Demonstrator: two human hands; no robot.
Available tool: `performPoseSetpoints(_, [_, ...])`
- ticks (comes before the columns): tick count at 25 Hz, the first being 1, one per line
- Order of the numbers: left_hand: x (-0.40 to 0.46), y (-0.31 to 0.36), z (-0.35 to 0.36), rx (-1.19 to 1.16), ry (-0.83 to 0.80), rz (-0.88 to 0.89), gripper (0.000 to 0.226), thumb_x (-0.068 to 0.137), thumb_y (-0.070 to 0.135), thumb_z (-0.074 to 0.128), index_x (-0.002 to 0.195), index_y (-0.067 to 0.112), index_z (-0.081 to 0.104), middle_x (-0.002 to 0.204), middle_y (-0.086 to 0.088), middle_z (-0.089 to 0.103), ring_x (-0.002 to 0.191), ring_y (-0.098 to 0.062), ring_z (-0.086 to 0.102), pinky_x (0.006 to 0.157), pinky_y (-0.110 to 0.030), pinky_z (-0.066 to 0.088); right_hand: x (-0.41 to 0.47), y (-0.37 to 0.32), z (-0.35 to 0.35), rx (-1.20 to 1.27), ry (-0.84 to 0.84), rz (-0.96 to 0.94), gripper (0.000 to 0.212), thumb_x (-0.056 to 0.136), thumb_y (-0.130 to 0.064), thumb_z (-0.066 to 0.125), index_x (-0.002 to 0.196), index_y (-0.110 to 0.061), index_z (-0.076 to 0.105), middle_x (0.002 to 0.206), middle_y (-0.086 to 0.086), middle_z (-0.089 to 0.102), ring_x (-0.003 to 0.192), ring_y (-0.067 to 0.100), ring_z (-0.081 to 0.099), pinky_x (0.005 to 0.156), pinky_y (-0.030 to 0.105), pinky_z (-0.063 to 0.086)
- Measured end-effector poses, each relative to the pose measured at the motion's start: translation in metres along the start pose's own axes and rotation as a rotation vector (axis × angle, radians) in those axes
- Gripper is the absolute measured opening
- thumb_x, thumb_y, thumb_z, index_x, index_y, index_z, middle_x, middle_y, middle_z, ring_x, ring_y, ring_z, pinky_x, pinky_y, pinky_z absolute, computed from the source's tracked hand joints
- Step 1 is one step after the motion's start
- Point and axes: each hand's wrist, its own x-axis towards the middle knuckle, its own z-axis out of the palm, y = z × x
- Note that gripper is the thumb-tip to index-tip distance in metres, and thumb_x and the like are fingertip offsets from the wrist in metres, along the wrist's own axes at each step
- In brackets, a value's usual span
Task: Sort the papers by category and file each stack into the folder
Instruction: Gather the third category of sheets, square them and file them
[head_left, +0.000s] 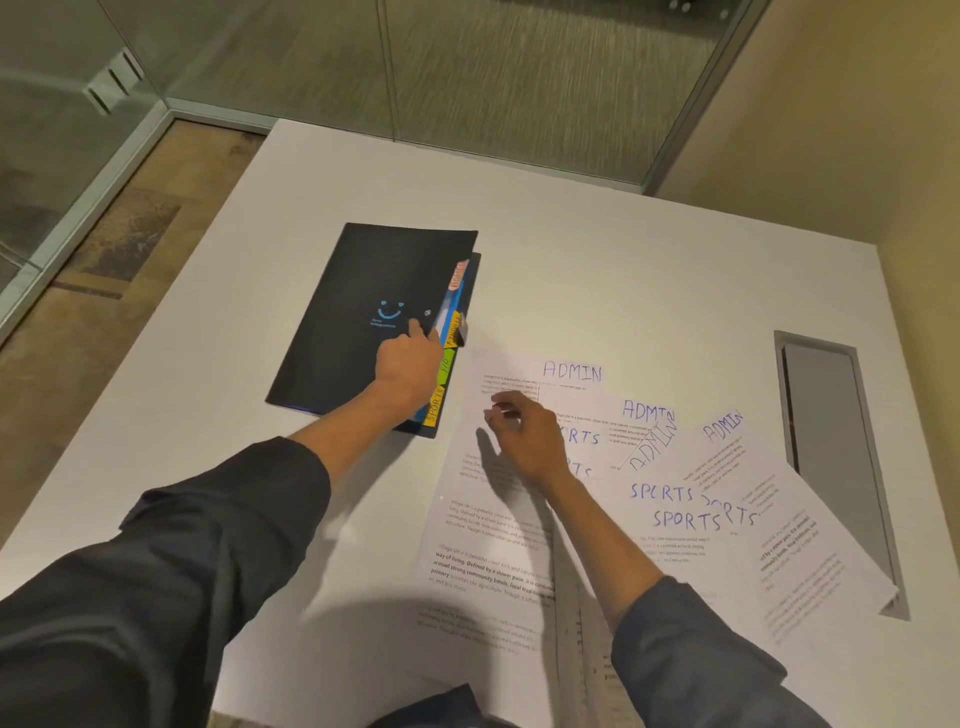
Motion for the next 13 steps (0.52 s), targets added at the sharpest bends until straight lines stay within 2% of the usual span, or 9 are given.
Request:
performPoseSetpoints(3, [0.004, -0.008, 0.006, 0.007, -0.093, -0.026, 0.068, 0.094, 0.024, 0.051, 0.153, 0.019, 0.017, 0.158, -0.019, 0.015, 0.121, -0.034, 0.051, 0.083, -0.035, 0.046, -0.030, 0.019, -0.007, -0.124, 0.013, -0.001, 0.026, 0.096, -0.037, 0.055, 0.117, -0.027, 0.065, 0.106, -0.007, 0.072, 0.096, 0.013, 0.066, 0.082, 0.030, 0.051])
performPoseSetpoints(6, [-0.007, -0.006, 0.013, -0.079, -0.128, -0.048, 0.058, 0.097, 0.031, 0.043, 0.150, 0.027, 0.021, 0.158, -0.014, 0.017, 0.132, -0.035, 0.039, 0.091, -0.040, 0.043, -0.059, 0.038, -0.017, -0.244, 0.033, -0.011, 0.032, 0.095, -0.036, 0.053, 0.124, -0.026, 0.061, 0.112, -0.011, 0.070, 0.099, 0.012, 0.065, 0.083, 0.028, 0.050])
performPoseSetpoints(9, [-0.038, 0.011, 0.019, -0.161, 0.024, -0.036, 0.040, 0.096, 0.032, 0.043, 0.135, 0.025, 0.042, 0.136, -0.004, 0.042, 0.119, -0.023, 0.047, 0.078, -0.038, 0.047, -0.088, 0.054, -0.030, -0.293, 0.043, 0.016, 0.037, 0.093, -0.033, 0.056, 0.130, -0.024, 0.058, 0.117, -0.011, 0.069, 0.106, 0.013, 0.064, 0.084, 0.026, 0.046])
performPoseSetpoints(11, [-0.068, 0.030, 0.027, -0.180, 0.125, 0.046, 0.032, 0.091, 0.034, 0.048, 0.121, 0.026, 0.052, 0.121, 0.004, 0.049, 0.110, -0.017, 0.050, 0.069, -0.034, 0.048, -0.107, 0.061, -0.040, -0.307, 0.062, 0.040, 0.039, 0.092, -0.033, 0.057, 0.130, -0.024, 0.058, 0.117, -0.009, 0.069, 0.107, 0.014, 0.064, 0.086, 0.028, 0.048])
performPoseSetpoints(12, [-0.086, 0.040, 0.031, -0.247, 0.148, 0.080, 0.032, 0.091, 0.034, 0.047, 0.120, 0.025, 0.055, 0.123, 0.005, 0.050, 0.113, -0.016, 0.050, 0.071, -0.035, 0.048, -0.118, 0.065, -0.045, -0.303, 0.080, 0.056, 0.039, 0.092, -0.034, 0.058, 0.129, -0.025, 0.058, 0.116, -0.009, 0.069, 0.106, 0.013, 0.064, 0.086, 0.029, 0.049])
performPoseSetpoints(13, [-0.102, 0.051, 0.035, -0.344, 0.146, 0.094, 0.034, 0.094, 0.034, 0.044, 0.124, 0.023, 0.055, 0.130, 0.003, 0.051, 0.119, -0.016, 0.050, 0.078, -0.037, 0.049, -0.127, 0.071, -0.050, -0.292, 0.101, 0.077, 0.038, 0.091, -0.034, 0.058, 0.128, -0.026, 0.059, 0.114, -0.010, 0.069, 0.104, 0.012, 0.064, 0.085, 0.028, 0.049])
